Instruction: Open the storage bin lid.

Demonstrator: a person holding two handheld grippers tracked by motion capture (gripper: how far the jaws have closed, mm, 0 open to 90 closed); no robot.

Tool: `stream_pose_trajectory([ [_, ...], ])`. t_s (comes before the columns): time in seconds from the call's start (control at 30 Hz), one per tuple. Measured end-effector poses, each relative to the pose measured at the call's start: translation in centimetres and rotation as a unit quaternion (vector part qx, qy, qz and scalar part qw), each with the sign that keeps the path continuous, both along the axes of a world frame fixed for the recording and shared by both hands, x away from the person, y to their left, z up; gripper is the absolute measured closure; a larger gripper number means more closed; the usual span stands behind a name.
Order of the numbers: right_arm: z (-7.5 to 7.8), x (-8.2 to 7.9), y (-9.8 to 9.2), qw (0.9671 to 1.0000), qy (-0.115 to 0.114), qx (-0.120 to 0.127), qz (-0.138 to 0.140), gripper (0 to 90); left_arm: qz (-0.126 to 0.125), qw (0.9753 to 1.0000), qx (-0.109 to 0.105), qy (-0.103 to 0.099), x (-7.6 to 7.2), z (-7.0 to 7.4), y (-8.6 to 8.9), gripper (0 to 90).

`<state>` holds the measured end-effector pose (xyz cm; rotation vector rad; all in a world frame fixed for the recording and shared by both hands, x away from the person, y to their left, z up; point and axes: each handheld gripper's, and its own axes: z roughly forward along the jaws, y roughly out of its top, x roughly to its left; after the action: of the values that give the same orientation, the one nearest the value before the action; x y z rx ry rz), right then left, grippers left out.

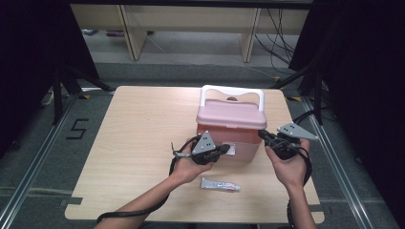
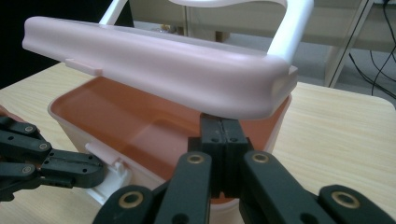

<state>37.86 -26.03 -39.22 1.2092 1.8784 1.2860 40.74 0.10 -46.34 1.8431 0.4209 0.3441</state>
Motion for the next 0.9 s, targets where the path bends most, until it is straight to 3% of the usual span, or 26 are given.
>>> stream_pose_trajectory([
  [0.33, 0.6, 0.3, 0.1, 0.9999, -0.011, 0.005, -0.002, 90.0, 0.0, 1.0, -0.001, 0.002, 0.0, 0.0, 0.0, 89.8],
  [0.4, 0.8, 0.1, 0.2, 0.9999, -0.003, 0.011, -0.007, 90.0, -0.002, 1.0, 0.001, 0.0, 0.1, 0.0, 0.0, 89.8],
  [0.43, 0.8, 0.3, 0.1, 0.9999, -0.013, 0.005, -0.004, 90.0, -0.001, 1.0, 0.0, 0.001, 0.1, 0.0, 0.0, 89.8],
  [0.7, 1.1, 0.5, 0.1, 0.9997, -0.025, 0.002, -0.006, 90.0, -0.003, 1.0, 0.001, 0.0, 0.1, 0.0, 0.0, 89.8],
  [0.73, 1.1, 0.5, 0.2, 0.9996, -0.025, 0.01, -0.008, 90.0, -0.003, 1.0, 0.001, 0.0, 0.1, 0.0, 0.0, 89.8],
  [0.8, 1.3, 0.6, 0.1, 0.9995, -0.031, 0.001, -0.007, 90.0, -0.003, 1.0, 0.0, 0.0, 0.1, 0.0, 0.0, 89.8],
  [0.83, 1.4, 0.5, 0.3, 0.9996, -0.023, 0.014, -0.012, 90.0, -0.003, 1.0, 0.001, 0.0, 0.1, 0.0, 0.0, 89.8],
  [0.9, 1.5, 0.8, 0.1, 0.9994, -0.035, 0.005, -0.006, 90.0, -0.003, 1.0, 0.0, 0.001, 0.1, 0.0, 0.0, 89.8],
])
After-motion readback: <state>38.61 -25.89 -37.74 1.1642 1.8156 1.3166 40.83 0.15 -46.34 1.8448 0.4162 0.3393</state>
